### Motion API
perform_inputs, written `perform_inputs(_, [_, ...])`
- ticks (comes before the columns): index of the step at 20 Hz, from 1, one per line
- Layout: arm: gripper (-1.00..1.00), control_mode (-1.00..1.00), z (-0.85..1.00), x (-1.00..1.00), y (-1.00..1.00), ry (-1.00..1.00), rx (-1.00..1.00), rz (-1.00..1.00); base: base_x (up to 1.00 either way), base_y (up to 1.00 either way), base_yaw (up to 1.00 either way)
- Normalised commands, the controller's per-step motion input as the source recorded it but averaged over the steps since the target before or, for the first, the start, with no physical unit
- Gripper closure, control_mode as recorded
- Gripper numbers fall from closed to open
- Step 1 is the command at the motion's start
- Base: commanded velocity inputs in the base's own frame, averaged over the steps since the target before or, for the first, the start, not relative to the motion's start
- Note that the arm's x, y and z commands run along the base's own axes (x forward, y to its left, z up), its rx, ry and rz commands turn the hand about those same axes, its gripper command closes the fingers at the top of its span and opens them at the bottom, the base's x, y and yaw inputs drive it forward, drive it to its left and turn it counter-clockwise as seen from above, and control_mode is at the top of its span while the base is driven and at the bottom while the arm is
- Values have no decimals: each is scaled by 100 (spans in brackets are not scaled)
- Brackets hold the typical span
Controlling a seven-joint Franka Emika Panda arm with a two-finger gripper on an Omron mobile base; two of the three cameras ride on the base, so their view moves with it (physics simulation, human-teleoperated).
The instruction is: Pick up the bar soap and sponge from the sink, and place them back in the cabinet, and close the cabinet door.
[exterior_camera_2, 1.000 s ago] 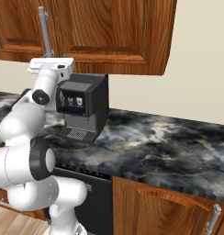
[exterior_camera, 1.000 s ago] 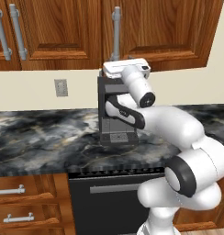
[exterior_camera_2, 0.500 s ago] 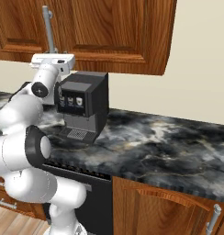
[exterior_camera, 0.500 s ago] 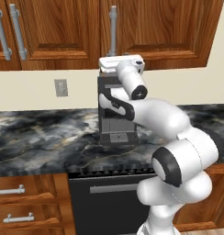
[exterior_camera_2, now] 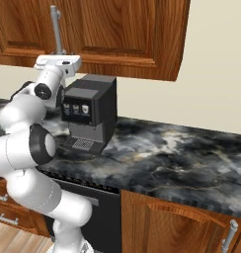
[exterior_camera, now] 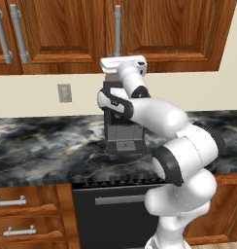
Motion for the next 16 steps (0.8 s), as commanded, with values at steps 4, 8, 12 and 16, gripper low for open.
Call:
perform_inputs(4, [-100, -100, 0, 25, 6, 0, 0, -2, 0, 0, 0])
perform_inputs(8, [-100, -100, 0, 24, 4, 0, 0, -1, 0, 0, 0])
perform_inputs(12, [-100, -100, 1, 22, 0, 0, 0, 0, 0, 0, 0])
perform_inputs(16, [-100, -100, 0, 21, 0, 0, 0, 0, 0, 0, 0])
